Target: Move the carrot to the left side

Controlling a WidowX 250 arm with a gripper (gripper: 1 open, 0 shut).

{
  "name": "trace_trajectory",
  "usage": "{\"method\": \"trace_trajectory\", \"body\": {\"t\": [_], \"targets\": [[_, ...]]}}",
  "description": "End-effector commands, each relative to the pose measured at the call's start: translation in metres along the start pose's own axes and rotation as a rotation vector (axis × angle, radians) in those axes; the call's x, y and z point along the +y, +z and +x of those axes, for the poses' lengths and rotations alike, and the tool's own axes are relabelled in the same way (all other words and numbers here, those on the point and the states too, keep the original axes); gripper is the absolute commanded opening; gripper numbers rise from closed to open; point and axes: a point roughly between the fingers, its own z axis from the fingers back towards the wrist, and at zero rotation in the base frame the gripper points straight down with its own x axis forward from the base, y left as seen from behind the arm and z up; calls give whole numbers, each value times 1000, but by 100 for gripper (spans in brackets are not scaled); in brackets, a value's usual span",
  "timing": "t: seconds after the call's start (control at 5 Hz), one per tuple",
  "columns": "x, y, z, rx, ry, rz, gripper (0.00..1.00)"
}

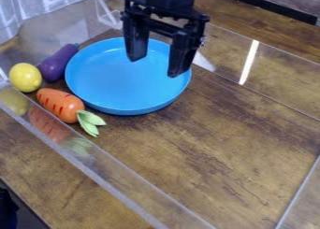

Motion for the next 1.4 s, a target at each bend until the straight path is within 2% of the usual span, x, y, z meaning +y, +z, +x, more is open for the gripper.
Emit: {"method": "trace_trajectory", "body": {"t": [0.0, 0.6, 1.0, 1.2], "targets": [[6, 2, 1, -18, 41, -7, 100], [29, -11, -7, -16, 243, -39, 100], [37, -20, -10, -11, 335, -51, 100], [48, -24, -13, -20, 426, -68, 100]]}}
